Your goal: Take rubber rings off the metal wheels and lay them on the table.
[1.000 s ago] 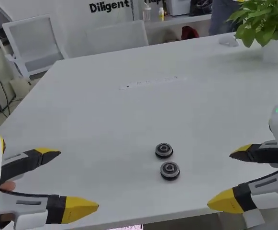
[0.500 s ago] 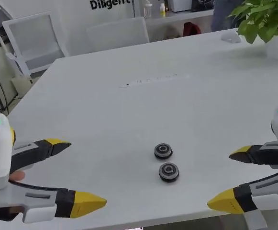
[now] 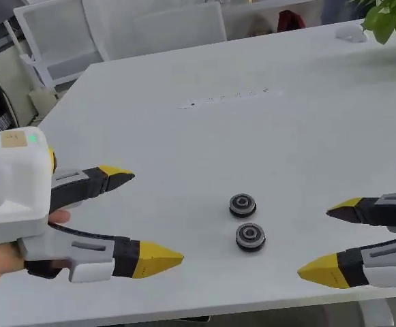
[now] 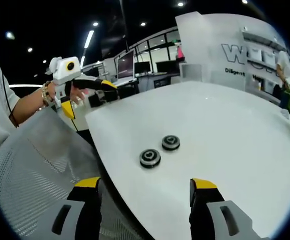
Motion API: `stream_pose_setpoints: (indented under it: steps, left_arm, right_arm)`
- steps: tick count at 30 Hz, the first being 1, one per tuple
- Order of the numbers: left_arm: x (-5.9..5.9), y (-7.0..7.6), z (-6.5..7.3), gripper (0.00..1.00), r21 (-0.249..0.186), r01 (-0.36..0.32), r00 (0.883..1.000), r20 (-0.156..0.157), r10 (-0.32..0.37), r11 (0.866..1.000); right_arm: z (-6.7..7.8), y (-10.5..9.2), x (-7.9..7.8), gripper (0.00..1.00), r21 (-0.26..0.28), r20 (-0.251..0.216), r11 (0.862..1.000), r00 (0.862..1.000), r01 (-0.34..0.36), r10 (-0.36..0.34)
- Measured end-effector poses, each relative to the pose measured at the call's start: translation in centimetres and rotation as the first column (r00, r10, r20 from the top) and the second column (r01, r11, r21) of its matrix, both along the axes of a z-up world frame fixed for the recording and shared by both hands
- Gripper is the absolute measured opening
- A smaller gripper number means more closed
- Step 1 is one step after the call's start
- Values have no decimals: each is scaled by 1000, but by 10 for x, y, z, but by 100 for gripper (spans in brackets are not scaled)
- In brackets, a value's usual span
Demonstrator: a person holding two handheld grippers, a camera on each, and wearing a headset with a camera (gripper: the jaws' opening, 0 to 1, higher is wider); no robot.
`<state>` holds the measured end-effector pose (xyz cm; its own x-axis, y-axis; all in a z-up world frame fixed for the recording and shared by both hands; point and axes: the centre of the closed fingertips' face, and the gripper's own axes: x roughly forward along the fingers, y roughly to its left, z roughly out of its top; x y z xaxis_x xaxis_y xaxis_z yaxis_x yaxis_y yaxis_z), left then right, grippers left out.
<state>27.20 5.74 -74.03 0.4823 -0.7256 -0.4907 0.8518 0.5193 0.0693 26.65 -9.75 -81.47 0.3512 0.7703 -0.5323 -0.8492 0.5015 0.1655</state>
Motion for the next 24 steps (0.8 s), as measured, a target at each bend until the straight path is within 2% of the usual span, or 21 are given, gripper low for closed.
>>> stream_pose_setpoints:
  steps: [4,11,24]
  left_arm:
    - [3,-7,-3,89,1,8,1000,-12,-8,1000]
    - [10,-17,-7,87,6,30,999,-13,-30,1000]
    - [26,-21,-14,85,6,20,999,-35,-20,1000]
  right_arm:
    - [0,4,2,68,14,4,1000,1000,-23,23]
    - [-3,7,9,64,34,5,999,999,-33,33]
    - [-11,14,18,59,48,-21,998,998,-51,52]
